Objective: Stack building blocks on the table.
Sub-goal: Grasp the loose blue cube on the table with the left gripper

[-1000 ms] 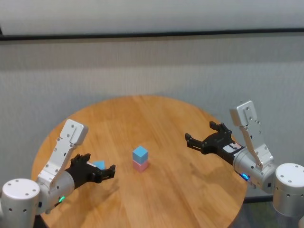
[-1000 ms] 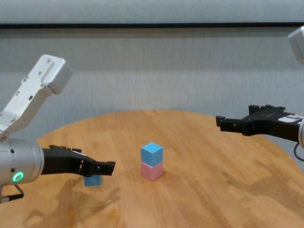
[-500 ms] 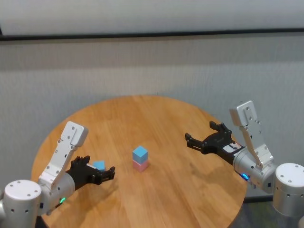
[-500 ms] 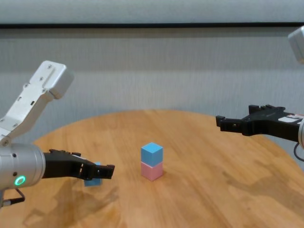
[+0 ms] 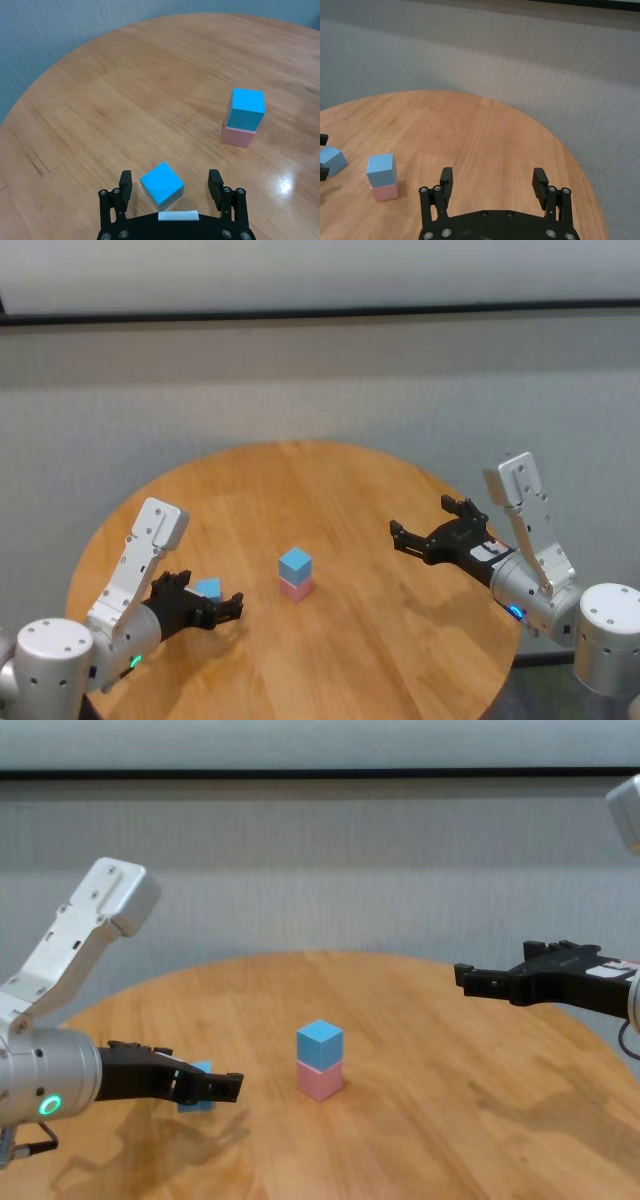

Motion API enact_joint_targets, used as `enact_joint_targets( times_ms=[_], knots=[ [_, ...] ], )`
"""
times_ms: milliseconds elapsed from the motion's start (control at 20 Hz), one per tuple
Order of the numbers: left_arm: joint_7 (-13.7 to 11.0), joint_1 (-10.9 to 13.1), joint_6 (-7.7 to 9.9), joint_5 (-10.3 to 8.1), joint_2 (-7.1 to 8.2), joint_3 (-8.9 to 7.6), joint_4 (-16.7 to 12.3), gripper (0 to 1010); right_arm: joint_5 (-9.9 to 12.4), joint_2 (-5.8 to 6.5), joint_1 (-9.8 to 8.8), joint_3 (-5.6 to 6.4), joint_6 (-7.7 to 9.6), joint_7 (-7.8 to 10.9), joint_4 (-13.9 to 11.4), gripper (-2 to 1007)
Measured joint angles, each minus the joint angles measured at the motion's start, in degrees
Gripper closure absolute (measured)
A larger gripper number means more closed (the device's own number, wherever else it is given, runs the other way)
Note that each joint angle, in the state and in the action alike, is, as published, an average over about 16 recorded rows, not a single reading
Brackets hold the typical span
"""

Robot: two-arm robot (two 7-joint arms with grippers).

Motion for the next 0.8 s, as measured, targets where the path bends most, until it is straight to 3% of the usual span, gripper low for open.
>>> enact_joint_targets(
  times_ms=[800],
  knots=[
    [-0.62,-1.77,-0.6,0.59,-1.06,0.13,3.8,8,0.0,0.0,0.0,0.0,0.0,0.0,0.0,5]
  ],
)
